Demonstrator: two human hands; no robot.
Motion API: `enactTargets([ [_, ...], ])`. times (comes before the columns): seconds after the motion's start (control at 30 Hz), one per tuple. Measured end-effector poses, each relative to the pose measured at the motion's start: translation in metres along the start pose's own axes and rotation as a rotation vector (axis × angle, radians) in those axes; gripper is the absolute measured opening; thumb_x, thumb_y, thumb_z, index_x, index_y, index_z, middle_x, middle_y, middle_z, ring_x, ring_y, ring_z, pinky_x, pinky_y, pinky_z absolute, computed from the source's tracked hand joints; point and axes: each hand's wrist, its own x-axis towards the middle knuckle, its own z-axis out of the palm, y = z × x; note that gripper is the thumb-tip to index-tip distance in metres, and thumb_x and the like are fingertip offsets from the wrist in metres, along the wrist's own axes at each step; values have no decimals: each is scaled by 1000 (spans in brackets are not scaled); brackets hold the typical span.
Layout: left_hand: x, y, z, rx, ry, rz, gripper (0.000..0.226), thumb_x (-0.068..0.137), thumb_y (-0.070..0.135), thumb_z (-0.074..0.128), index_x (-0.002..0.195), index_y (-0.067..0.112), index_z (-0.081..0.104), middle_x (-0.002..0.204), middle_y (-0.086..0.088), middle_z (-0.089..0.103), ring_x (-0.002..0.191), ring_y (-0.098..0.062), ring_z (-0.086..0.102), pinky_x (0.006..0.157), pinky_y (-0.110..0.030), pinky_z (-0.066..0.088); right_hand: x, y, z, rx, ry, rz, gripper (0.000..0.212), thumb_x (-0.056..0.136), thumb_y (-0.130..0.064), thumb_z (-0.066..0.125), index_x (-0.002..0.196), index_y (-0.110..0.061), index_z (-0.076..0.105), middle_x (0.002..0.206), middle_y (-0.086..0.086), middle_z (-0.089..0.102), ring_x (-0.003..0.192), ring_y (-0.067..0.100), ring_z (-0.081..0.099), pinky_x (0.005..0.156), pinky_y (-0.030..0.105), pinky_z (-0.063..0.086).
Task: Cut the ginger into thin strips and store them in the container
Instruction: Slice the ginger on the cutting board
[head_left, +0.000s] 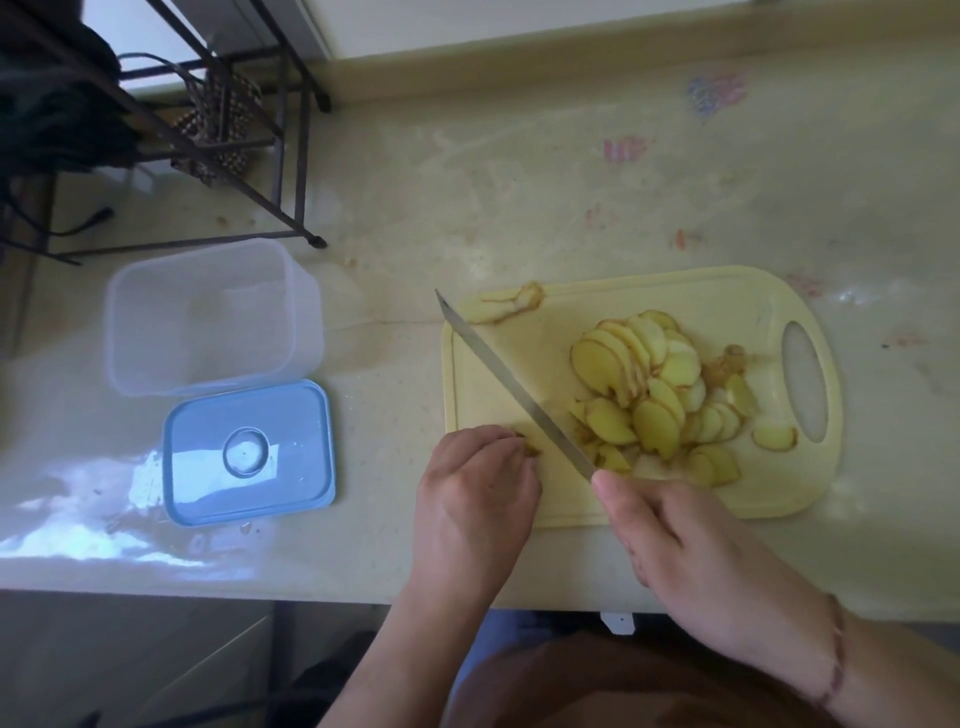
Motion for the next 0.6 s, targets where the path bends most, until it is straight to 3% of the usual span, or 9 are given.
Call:
enactTargets([
  [0.1,1,-4,-1,20,13,-8,21,70,4,88,88,6,79,92,-3,73,87,-12,64,90,-5,43,-8,-2,1,-32,27,-5,72,76,-84,22,56,-17,40,46,-2,47,44,9,44,49,26,33],
  [0.33,3,-8,1,39,-12,2,16,72,9,88,85,10,79,89,1,72,86,-13,60,87,-4,38,-13,3,11,-77,22,-45,73,78,-84,21,56,-17,34,48,-3,41,47,10,40,49,22,29],
  [0.6,1,-10,4,21,6,74,9,78,3,81,79,12,78,83,6,73,82,-17,62,78,-24,50,-13,3,10,-89,29,-34,71,85,-80,22,55,-17,34,49,-4,45,48,12,43,50,24,31],
])
